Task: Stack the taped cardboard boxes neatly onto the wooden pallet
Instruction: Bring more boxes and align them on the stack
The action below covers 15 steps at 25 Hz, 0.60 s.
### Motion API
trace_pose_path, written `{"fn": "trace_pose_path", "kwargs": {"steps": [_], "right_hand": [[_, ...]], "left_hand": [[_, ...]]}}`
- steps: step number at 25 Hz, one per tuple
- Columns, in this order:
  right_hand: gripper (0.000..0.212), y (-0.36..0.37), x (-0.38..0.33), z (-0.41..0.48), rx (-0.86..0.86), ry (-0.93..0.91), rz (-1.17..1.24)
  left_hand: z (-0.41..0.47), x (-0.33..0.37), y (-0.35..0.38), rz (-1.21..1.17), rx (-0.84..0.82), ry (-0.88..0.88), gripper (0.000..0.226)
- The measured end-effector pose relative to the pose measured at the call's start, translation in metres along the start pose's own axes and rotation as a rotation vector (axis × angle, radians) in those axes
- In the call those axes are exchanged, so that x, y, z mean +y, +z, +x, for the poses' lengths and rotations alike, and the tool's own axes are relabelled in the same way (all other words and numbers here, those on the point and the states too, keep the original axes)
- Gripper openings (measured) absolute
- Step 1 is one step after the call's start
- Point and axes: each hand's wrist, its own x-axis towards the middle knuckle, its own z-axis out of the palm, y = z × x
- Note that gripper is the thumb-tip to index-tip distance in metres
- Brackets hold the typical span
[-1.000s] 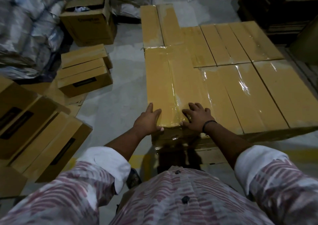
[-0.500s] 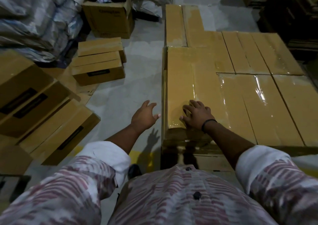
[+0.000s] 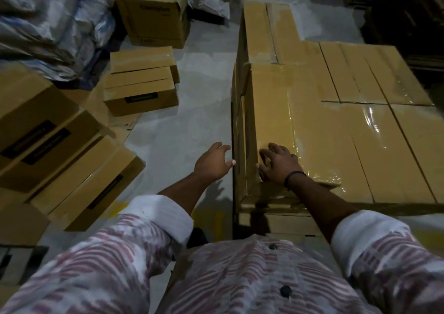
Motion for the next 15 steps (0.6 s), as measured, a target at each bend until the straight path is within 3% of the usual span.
{"fn": "trace_pose_path", "kwargs": {"steps": [7, 15], "right_hand": [[0.063, -0.009, 0.014, 0.010, 0.049, 0.068, 0.078], [0.065, -0.054, 0.112, 0.052, 0.123, 0.123, 0.077]], "left_hand": [[0.038, 0.030, -0.006, 0.037, -0.017, 0.092, 0.062], [0.103, 0.121, 0.001, 0.195, 0.008, 0.086, 0.064]]}}
